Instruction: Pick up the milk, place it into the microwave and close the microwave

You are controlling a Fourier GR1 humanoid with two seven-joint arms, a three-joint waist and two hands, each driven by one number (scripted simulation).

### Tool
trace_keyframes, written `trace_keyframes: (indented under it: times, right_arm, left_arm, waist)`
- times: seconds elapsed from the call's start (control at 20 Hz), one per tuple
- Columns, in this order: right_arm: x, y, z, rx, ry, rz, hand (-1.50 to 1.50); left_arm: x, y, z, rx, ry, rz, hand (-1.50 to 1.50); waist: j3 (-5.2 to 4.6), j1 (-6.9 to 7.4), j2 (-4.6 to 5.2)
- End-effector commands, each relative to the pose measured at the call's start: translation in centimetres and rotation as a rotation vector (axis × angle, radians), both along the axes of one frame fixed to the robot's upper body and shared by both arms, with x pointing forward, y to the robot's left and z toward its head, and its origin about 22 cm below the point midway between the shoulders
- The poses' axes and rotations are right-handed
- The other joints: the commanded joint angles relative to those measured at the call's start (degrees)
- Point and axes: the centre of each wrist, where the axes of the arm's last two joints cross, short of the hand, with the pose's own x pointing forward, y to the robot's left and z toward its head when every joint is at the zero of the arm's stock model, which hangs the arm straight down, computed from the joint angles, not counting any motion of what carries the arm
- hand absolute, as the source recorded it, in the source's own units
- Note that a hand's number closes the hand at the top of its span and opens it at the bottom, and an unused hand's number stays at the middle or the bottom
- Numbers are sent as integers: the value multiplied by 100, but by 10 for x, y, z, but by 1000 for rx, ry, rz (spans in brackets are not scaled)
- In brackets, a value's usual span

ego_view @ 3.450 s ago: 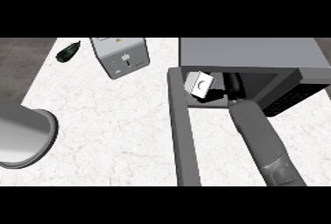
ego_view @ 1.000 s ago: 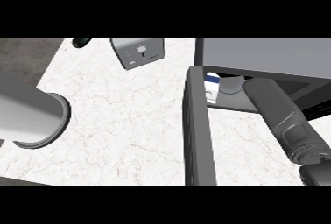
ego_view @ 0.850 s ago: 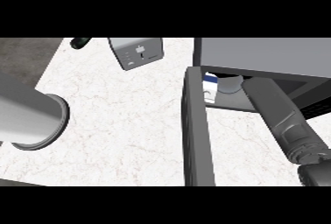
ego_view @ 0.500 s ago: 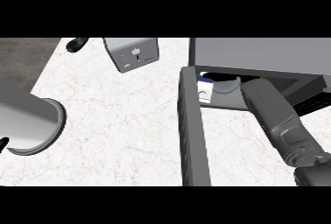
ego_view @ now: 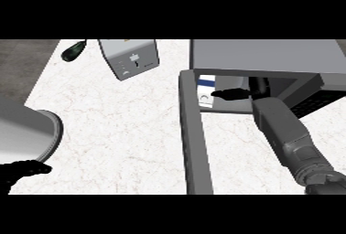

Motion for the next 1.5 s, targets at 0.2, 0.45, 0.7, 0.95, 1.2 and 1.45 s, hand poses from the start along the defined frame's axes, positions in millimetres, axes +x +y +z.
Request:
trace_keyframes:
  times: [0.2, 0.45, 0.7, 0.95, 1.2, 1.45]
  right_arm:
    - [-30, 7, -43, 205, 53, 131, -150]
    - [-63, -2, -78, 222, 77, 126, -150]
    - [-72, -20, -79, 175, 97, 157, -150]
    - [-116, -48, -102, 224, 103, 107, -150]
    - [-157, -73, -107, 209, 79, 91, -150]
    - [-198, -97, -109, 208, 96, 99, -150]
  left_arm:
    - [6, -32, -3, -4, 58, -60, 150]
    - [14, -49, 0, 7, 88, -80, 150]
    - [35, -70, -10, 42, 115, -149, 150]
    - [43, -89, -7, 100, 62, -184, 150]
    - [70, -123, -6, 138, 60, -235, 150]
    - [92, -177, -33, 231, 59, -318, 150]
  waist:
    - [-17, -251, -142]
    - [-21, -317, -165]
    - [-28, -404, -188]
    - [-32, -494, -211]
    - [-33, -513, -194]
    - [-31, -521, -163]
